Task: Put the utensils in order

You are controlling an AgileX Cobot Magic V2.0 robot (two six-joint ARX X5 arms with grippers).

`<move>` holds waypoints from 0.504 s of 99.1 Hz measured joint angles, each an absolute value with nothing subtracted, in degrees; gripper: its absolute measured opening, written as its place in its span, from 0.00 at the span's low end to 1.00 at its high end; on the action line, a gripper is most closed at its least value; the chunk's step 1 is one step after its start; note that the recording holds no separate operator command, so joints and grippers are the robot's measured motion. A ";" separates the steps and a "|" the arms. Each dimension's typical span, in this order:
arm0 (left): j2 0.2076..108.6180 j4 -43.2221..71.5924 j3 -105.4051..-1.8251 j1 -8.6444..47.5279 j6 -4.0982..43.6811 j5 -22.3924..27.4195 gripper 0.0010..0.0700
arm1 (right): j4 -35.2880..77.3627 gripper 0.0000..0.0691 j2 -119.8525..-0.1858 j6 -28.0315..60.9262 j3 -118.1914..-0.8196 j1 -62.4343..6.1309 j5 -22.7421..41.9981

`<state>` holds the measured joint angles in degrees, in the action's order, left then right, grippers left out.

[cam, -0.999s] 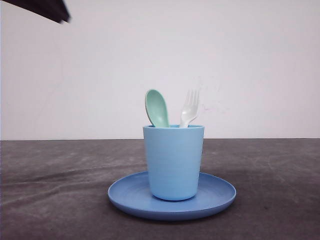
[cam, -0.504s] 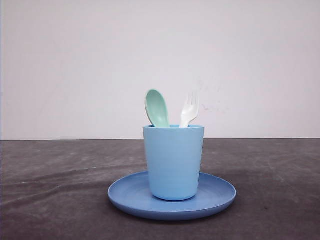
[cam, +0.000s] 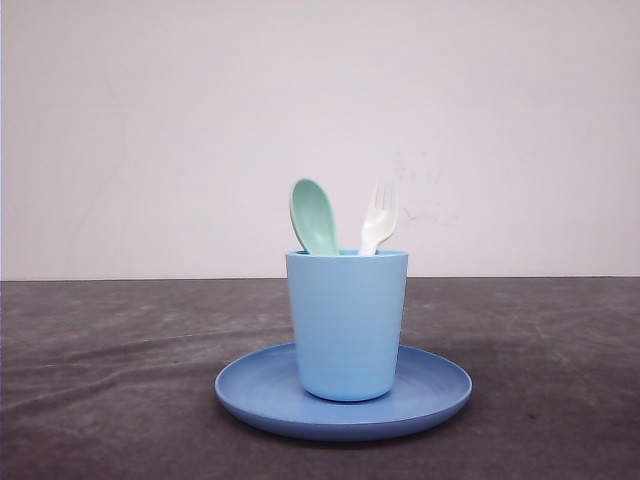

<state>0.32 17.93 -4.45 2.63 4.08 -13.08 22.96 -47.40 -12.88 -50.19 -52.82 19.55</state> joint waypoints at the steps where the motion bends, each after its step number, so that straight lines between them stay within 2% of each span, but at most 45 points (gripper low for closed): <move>1: 0.27 17.80 -4.40 2.63 4.08 -12.99 0.02 | 22.94 0.01 -47.40 -12.86 -50.19 -52.82 19.55; 36: 0.25 17.54 -4.32 2.63 4.03 -9.82 0.02 | 22.94 0.01 -47.40 -12.86 -50.19 -52.84 19.55; 50: 0.25 17.58 -4.29 2.63 3.22 -5.78 0.02 | 22.94 0.01 -47.40 -12.86 -50.19 -52.84 19.55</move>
<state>0.25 17.58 -4.29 2.63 3.22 -5.78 22.94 -47.40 -12.86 -50.19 -52.84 19.55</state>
